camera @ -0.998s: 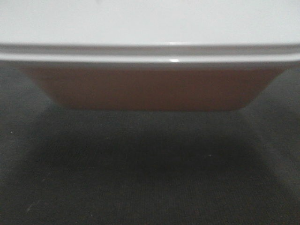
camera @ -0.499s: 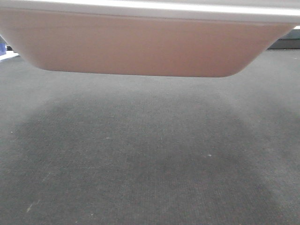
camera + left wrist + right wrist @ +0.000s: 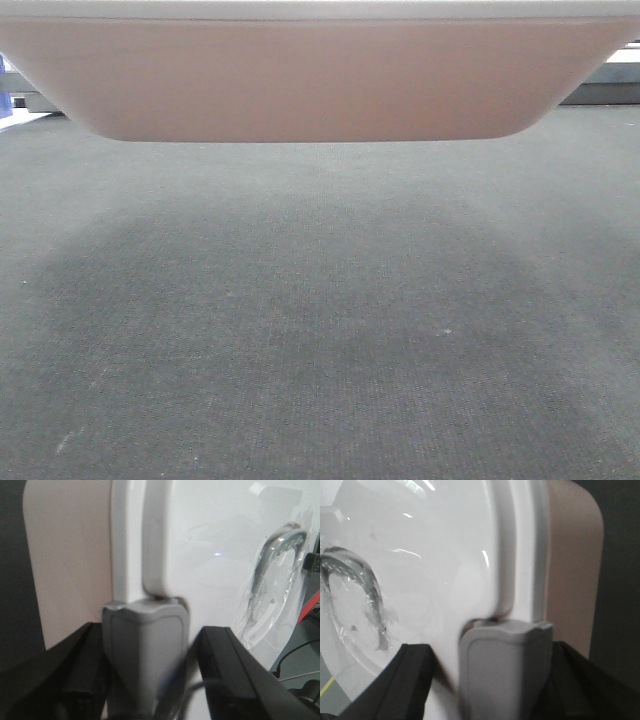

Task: Grab white bin and place on right shelf
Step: 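Lift the pink bin upward with both grippers, then hold the lifted bin steady with both grippers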

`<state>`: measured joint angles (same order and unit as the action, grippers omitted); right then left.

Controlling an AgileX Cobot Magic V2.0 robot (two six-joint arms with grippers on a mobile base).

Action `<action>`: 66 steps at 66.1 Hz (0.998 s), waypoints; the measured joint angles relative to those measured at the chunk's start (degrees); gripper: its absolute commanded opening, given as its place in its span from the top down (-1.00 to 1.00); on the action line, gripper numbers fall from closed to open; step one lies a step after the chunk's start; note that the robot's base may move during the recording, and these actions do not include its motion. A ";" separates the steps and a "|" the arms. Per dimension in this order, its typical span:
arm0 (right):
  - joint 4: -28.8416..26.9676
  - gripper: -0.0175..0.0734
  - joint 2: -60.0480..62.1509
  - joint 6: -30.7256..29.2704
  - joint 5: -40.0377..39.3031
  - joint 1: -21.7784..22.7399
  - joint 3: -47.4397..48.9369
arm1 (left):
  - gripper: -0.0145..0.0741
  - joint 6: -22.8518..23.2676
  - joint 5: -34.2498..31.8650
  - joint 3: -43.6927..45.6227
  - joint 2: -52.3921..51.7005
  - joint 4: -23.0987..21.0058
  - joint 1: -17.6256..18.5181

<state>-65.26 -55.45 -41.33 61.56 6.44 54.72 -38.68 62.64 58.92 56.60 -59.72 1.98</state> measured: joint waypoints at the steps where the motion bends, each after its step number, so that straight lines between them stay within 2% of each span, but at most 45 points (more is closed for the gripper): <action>1: 0.00 -0.22 0.00 0.00 0.00 0.00 0.00 | 0.22 0.00 0.00 0.00 0.00 0.00 0.00; 16: 0.00 -0.22 0.00 0.00 0.00 0.00 0.00 | 0.10 0.10 -0.33 0.00 0.00 0.00 0.00; 37: -0.66 -0.23 0.00 0.00 0.00 0.00 0.00 | 0.10 0.10 -1.21 0.00 0.00 0.00 0.00; 51: -1.31 -0.45 0.00 0.00 0.00 0.00 0.00 | 0.10 0.10 -3.02 0.00 0.00 -0.84 0.00; 66: -1.35 -0.45 0.00 0.00 0.00 0.00 0.00 | 0.10 0.10 -3.87 0.00 0.00 -0.97 0.00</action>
<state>-66.61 -55.45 -41.33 61.56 6.44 54.72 -38.58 58.77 58.92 56.60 -60.69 1.98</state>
